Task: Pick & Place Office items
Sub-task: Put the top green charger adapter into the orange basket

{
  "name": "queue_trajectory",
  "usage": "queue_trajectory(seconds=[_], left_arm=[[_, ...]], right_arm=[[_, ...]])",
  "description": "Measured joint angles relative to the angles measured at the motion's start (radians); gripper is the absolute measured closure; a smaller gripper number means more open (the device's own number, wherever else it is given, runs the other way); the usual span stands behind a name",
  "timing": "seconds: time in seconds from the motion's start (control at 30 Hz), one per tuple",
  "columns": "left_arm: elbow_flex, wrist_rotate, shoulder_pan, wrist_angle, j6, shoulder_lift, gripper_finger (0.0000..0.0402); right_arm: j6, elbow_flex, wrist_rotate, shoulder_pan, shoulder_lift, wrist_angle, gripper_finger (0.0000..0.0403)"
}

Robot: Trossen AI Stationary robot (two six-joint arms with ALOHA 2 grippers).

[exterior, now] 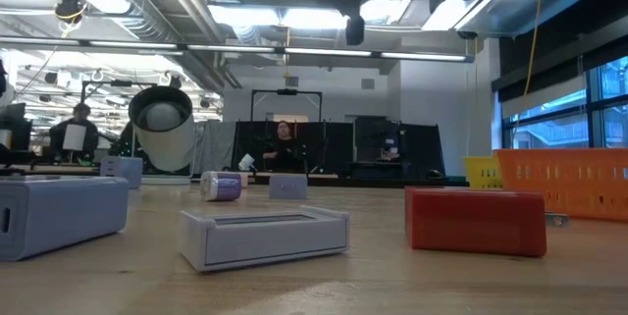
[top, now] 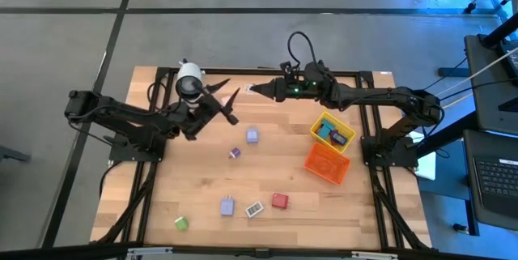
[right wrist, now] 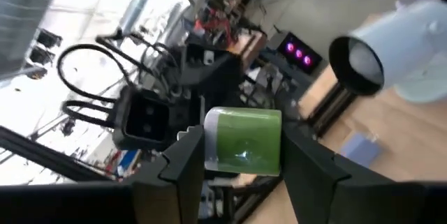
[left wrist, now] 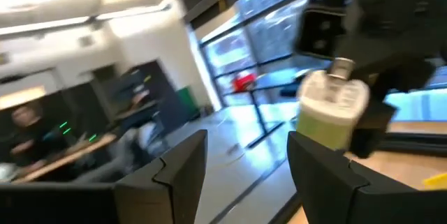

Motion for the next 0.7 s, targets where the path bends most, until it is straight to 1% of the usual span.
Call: queue_trajectory(seconds=[0.1, 0.17, 0.27, 0.33, 0.47, 0.5, 0.57, 0.7], left_arm=[[0.0, -0.131, -0.034, -0.009, -0.002, 0.0, 0.0209], [0.0, -0.178, -0.049, -0.038, -0.003, 0.0, 0.0212], [0.0, -0.206, -0.067, -0.098, -0.006, 0.0, 0.0217], [0.0, -0.211, -0.071, -0.166, -0.044, 0.0, 0.0221], [0.0, -0.21, -0.056, -0.331, -0.235, 0.0, 0.0227], [0.0, -0.19, -0.049, -0.375, -0.296, 0.0, 0.0228], [0.0, -0.112, -0.031, -0.447, -0.413, 0.0, 0.0228], [0.0, 0.116, 0.004, -0.515, -0.605, 0.0, 0.0229]], right_arm=[[0.005, 0.0, -0.062, -0.01, -0.001, -0.053, 0.0242], [0.009, 0.0, -0.116, -0.012, -0.001, -0.087, 0.0242], [0.031, 0.0, -0.201, -0.01, -0.001, -0.134, 0.0242], [0.035, 0.0, -0.249, -0.005, -0.005, -0.168, 0.0242], [0.024, 0.0, -0.256, 0.005, -0.054, -0.3, 0.0242], [0.01, 0.0, -0.248, 0.005, -0.072, -0.337, 0.0242], [-0.024, 0.0, -0.214, 0.006, -0.121, -0.418, 0.0242], [-0.104, 0.0, -0.115, 0.008, -0.231, -0.609, 0.0242]])
